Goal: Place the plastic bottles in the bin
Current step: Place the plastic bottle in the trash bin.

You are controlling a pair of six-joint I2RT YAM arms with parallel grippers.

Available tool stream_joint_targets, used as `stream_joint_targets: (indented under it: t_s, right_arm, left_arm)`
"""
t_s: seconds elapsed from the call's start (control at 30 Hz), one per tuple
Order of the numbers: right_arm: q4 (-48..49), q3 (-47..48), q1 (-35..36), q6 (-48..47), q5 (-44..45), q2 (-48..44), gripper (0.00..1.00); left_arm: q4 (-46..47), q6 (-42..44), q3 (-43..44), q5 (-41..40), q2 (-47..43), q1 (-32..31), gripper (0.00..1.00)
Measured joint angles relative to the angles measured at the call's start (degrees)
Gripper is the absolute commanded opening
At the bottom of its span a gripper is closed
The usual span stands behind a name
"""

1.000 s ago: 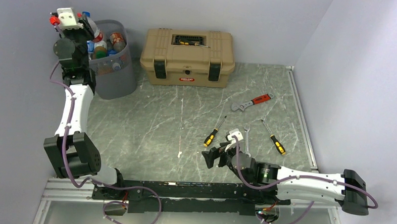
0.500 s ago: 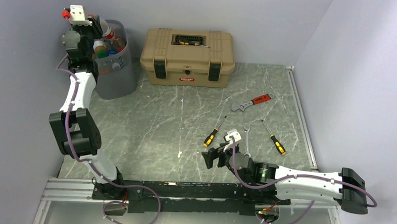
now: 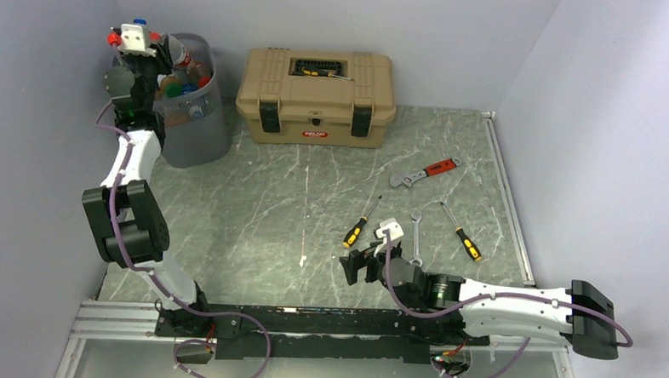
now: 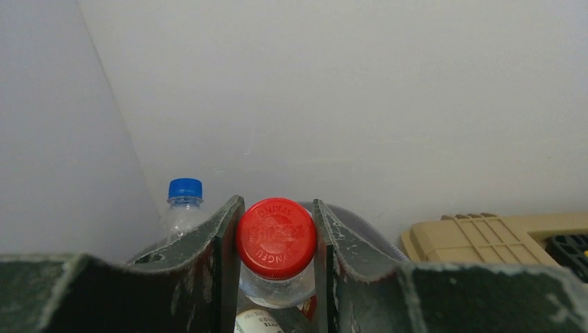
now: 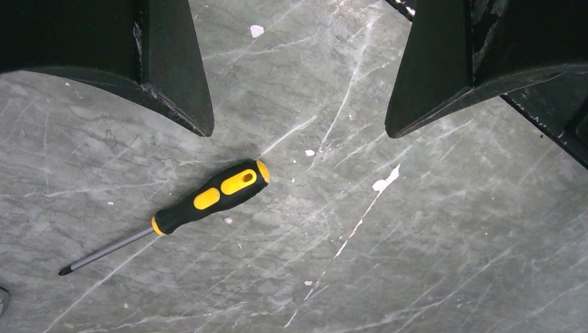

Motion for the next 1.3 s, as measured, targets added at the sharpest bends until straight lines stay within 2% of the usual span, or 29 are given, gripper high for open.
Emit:
stream_joint_targets:
  t_s: [0.13, 0.3, 0.37, 0.4, 0.53, 0.73, 0.87, 0.97, 1.07, 1.17, 1.3]
  right_arm:
    - [0.0, 0.0, 0.0, -0.2, 0.0, 0.4, 0.99]
    - [0.0, 0.0, 0.0, -0.2, 0.0, -0.1, 0.99]
    - [0.0, 0.0, 0.0, -0.2, 0.0, -0.1, 0.99]
    - [0.0, 0.0, 0.0, -0.2, 0.0, 0.0, 0.99]
    - [0.0, 0.0, 0.0, -0.2, 0.0, 0.8, 0.99]
    - [0.0, 0.0, 0.0, -0.2, 0.0, 1.0, 0.99]
    - [0.0, 0.0, 0.0, -0.2, 0.0, 0.5, 0.99]
    - [0.0, 0.0, 0.0, -0.2, 0.0, 0.3, 0.99]
    - [0.0, 0.0, 0.0, -0.2, -0.1, 0.3, 0.99]
    - [0.0, 0.0, 0.0, -0.2, -0.1, 0.7, 0.99]
    - [0.0, 0.0, 0.0, -0.2, -0.1, 0.9, 0.99]
  left_arm:
    - [3.2, 1.9, -3.0, 1.9, -0.6, 0.0, 0.36]
    - [3.7, 5.1, -7.9, 4.4, -3.4, 0.0, 0.65]
    - [2.8, 5.8, -9.9, 5.5, -4.7, -0.3, 0.94]
    - [2.5, 6.1, -10.6, 5.7, -5.2, -0.4, 0.99]
    - [-0.1, 7.3, -11.4, 5.8, -7.3, -0.7, 0.98]
    - [-1.3, 7.3, -10.5, 5.0, -9.6, -0.7, 0.89]
    - [-5.1, 5.6, -9.3, 0.4, -10.6, -0.8, 0.81]
    - [-16.8, 2.1, -2.5, -6.2, -10.2, -0.8, 0.79]
    - [-28.8, -1.4, 7.9, -9.9, -8.2, -0.7, 0.76]
    - [-38.2, -5.1, 15.9, -10.0, -6.4, -0.6, 0.66]
    - [-48.7, -8.8, 26.7, -5.9, -0.6, -0.7, 0.51]
